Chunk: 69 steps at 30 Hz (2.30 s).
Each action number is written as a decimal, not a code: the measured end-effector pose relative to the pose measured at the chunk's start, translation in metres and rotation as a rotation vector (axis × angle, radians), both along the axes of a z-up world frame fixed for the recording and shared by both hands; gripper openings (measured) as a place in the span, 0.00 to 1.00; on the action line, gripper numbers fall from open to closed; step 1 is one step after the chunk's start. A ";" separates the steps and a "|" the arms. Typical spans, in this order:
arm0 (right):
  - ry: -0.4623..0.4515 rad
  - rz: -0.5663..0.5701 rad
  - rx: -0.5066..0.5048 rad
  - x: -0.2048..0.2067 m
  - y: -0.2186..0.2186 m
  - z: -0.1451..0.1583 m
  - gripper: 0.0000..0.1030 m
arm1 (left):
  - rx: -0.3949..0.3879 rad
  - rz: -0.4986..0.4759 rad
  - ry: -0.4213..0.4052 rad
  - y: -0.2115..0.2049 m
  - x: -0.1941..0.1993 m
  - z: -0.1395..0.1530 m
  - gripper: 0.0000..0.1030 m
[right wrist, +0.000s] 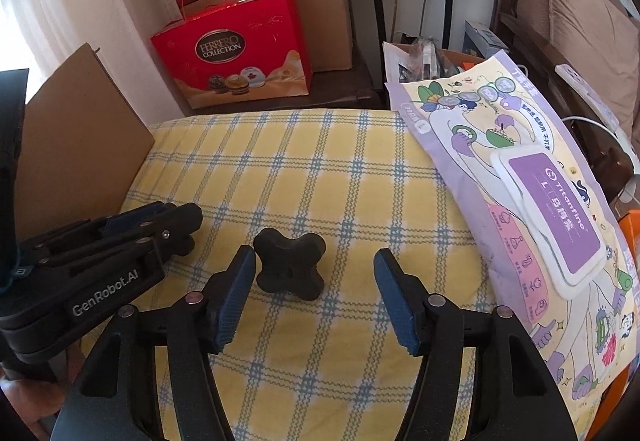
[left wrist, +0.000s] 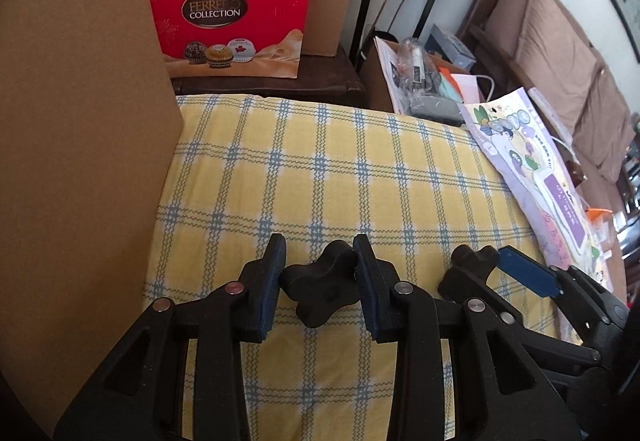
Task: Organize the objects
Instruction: 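Grasp one black knob with the left gripper while the right grasps the other, then lift both black knobs and carry them over the box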
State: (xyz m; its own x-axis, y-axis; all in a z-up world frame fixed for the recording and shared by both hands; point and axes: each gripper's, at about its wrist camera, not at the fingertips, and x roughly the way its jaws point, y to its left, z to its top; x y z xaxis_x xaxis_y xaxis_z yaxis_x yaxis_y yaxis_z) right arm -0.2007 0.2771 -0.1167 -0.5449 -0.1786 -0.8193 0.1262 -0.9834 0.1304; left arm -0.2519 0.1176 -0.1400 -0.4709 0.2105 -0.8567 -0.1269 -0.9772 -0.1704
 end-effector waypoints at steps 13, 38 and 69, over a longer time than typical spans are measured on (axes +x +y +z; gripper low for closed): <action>0.032 -0.017 0.017 0.006 0.006 0.010 0.30 | 0.011 -0.031 0.007 0.009 0.013 0.009 0.31; 0.177 -0.059 0.011 0.070 0.012 0.115 0.30 | 0.002 -0.099 0.176 0.016 0.080 0.109 0.31; 0.290 0.087 -0.011 0.121 -0.080 0.181 0.30 | -0.040 0.021 0.312 -0.099 0.132 0.189 0.31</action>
State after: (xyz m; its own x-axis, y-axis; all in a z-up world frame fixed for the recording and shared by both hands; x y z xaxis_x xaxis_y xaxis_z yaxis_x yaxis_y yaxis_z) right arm -0.0796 0.1973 0.0639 -0.7378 -0.2433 -0.6296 0.2440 -0.9658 0.0873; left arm -0.1202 0.0185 0.0488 -0.7161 0.1672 -0.6777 -0.1468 -0.9852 -0.0880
